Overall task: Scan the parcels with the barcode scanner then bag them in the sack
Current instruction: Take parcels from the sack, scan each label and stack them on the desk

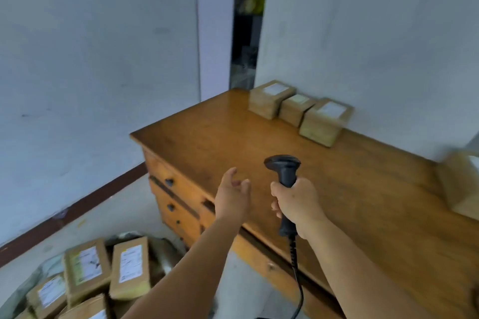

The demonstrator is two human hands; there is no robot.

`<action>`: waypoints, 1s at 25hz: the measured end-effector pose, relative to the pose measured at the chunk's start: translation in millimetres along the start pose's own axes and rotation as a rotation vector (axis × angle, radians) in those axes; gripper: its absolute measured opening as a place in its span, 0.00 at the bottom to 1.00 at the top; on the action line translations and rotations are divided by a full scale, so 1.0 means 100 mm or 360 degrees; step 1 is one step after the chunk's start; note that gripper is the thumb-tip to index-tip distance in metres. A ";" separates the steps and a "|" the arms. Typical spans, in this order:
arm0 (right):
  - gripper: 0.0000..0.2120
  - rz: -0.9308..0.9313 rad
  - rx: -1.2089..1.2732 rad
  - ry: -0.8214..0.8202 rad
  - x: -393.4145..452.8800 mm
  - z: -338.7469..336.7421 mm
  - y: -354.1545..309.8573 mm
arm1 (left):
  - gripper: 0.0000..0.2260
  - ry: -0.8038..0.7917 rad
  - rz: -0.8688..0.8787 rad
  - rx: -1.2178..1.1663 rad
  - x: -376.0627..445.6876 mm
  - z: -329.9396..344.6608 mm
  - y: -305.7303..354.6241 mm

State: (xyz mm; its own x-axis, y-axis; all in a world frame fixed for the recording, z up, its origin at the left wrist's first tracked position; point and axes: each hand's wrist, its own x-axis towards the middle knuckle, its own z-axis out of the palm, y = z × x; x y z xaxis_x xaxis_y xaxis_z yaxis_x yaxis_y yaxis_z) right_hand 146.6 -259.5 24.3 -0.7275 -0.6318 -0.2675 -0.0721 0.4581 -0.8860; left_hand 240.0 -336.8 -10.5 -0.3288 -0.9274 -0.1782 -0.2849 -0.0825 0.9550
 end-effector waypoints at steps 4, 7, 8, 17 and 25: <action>0.07 0.0003 0.0004 0.0215 -0.07 -1.24 0.03 | 0.22 -0.0232 0.0146 0.0080 -0.38 1.02 0.57; 0.06 0.0017 0.0007 0.0389 -0.12 -2.01 0.15 | 0.22 -0.0390 0.0248 0.0163 -0.64 1.69 0.88; 0.06 0.0025 0.0029 0.0441 -0.13 -2.24 0.19 | 0.22 -0.0434 0.0271 0.0184 -0.70 1.90 0.95; 0.06 0.0222 0.0194 0.0916 0.03 -3.68 0.47 | 0.24 -0.0956 0.0547 0.0396 -0.80 3.63 1.37; 0.05 0.0524 0.0152 0.1080 0.71 -4.31 0.48 | 0.23 -0.1452 0.0936 0.0863 -0.26 4.78 1.40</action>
State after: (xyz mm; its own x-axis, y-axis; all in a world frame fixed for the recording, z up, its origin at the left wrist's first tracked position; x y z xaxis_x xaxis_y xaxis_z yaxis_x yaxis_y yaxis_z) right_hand -202.7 -12.9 126.0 -0.9636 0.0653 -0.2594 0.2582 0.4810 -0.8379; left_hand -222.3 -149.9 14.7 -0.9859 -0.1559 -0.0609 -0.1468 0.6305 0.7622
